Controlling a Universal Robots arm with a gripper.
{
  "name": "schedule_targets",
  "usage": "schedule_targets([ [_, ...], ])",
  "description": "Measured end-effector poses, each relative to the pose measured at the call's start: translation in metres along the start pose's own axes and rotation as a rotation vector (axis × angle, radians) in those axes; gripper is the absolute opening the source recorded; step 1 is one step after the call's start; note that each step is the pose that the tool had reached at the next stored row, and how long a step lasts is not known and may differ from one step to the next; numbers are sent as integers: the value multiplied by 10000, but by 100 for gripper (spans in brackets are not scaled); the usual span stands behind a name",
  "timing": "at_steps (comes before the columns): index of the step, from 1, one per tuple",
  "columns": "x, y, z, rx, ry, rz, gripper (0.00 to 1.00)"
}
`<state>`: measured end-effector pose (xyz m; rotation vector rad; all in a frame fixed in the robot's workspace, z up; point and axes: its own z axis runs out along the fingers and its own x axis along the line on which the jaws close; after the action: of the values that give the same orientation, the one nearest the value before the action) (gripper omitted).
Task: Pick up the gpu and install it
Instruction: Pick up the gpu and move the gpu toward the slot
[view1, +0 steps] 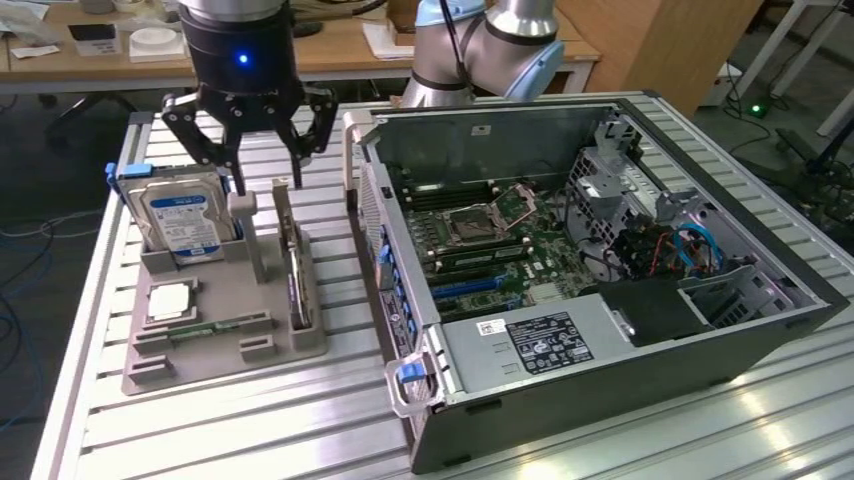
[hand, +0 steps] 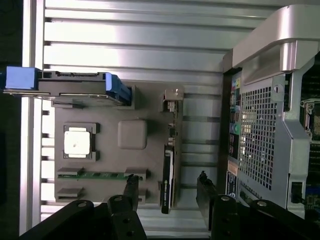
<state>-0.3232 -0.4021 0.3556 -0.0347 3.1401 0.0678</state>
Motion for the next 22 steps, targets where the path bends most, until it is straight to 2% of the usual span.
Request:
schedule_targets([
  [4, 0, -3, 61, 25, 1, -1, 59],
  [10, 0, -6, 143, 26, 0, 0, 59],
  [22, 0, -8, 203, 26, 0, 1, 59],
])
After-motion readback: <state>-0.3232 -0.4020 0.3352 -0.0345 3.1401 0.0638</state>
